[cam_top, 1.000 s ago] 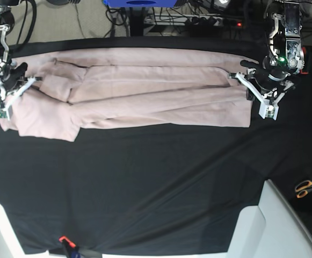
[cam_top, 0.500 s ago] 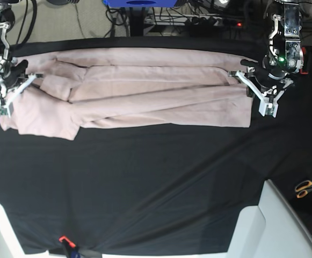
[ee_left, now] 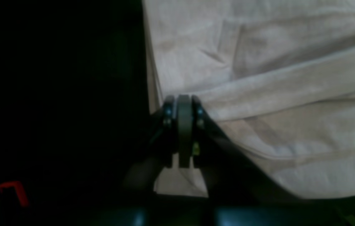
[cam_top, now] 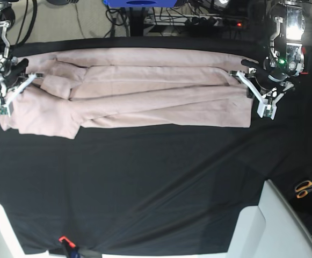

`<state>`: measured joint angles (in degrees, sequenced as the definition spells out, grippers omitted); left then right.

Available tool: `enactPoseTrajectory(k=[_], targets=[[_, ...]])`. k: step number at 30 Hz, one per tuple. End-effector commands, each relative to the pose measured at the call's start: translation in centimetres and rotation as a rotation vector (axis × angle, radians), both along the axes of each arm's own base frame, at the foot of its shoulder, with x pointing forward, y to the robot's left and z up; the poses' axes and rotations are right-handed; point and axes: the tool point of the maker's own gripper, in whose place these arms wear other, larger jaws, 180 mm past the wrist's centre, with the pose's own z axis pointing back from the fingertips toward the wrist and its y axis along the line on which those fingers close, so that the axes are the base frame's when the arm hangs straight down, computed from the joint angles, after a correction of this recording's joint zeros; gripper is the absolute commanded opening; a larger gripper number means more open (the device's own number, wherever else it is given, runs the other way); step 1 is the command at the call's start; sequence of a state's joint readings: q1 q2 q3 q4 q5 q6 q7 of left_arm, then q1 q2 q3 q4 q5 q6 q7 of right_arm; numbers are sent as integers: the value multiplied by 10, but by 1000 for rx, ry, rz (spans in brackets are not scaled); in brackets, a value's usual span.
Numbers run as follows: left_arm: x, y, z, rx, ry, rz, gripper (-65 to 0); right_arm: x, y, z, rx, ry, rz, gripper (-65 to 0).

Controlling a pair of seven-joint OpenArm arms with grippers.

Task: Fold the T-shirt properly
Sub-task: 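Reposition the right gripper along the folded edge and regrasp it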

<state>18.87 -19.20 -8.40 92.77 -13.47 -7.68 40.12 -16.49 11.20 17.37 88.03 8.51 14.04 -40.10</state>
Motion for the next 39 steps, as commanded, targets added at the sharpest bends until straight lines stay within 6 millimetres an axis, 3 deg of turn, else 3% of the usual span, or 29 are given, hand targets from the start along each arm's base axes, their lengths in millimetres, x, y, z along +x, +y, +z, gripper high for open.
enactPoseTrajectory(k=[1,6,14,16,19,23,28,33,37,39], targets=[[8,5,9,16,-34,-3,-650,9,-9,9,-28,-34,1,-650],[8,4,9,15,-34,-7,-650,5,-17,8,-104,-8,19,-650],[8,0,8,7,-32,-9,-650,3,-10,5,-93,-2,13,-644],[8,1,8,9,-32,-9,-650,5,-10,8,-93,-12,11,-591],[6,1,7,10,-28,-10,-650,4,-21,15,-87,-44,-64,-437],[5,1,6,9,-26,-10,-650,21,-38,46,-104,-150,-134,-285],[6,-1,7,7,-30,-11,-650,74,-31,61,-69,-211,-16,-279],[6,0,6,7,-27,-10,-650,114,-23,51,-13,-177,95,-279],[6,0,6,7,-27,-10,-650,128,-13,21,17,-75,163,-281],[6,0,6,7,-27,-10,-650,136,-14,16,36,-83,157,-281]])
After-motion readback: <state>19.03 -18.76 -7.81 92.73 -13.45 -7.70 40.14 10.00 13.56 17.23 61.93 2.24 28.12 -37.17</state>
